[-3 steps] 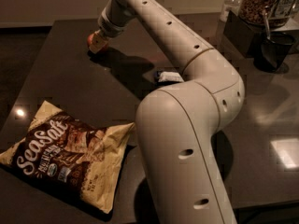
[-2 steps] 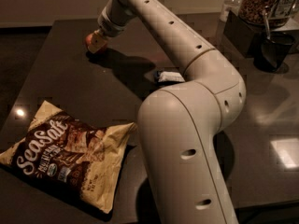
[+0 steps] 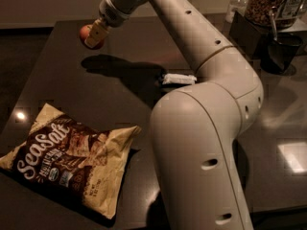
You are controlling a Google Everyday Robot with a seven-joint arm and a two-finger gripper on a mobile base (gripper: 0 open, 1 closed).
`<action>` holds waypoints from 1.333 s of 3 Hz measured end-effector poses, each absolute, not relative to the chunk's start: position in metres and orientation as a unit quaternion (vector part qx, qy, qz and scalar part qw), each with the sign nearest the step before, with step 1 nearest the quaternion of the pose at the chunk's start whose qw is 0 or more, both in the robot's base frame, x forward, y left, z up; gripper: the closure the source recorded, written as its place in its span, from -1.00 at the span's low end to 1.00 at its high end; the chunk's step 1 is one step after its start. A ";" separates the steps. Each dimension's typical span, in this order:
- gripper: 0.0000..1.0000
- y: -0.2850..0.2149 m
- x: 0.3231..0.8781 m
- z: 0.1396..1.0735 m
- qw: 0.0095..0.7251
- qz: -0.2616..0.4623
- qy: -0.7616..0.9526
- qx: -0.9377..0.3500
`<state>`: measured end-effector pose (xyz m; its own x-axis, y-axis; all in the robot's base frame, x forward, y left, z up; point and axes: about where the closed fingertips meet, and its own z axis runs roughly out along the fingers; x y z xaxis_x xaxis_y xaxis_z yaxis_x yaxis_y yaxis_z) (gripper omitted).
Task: Pick apple
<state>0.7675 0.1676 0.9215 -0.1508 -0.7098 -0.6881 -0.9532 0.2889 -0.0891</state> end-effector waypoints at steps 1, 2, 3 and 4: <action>1.00 0.167 0.741 0.951 0.324 0.193 0.697 -0.609; 1.00 0.166 0.717 0.978 0.326 0.193 0.658 -0.650; 1.00 0.165 0.695 0.999 0.324 0.191 0.622 -0.686; 1.00 0.165 0.695 0.999 0.324 0.191 0.622 -0.686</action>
Offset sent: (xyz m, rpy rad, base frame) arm -0.0794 -0.0123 0.1021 -0.0268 -0.1464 0.3416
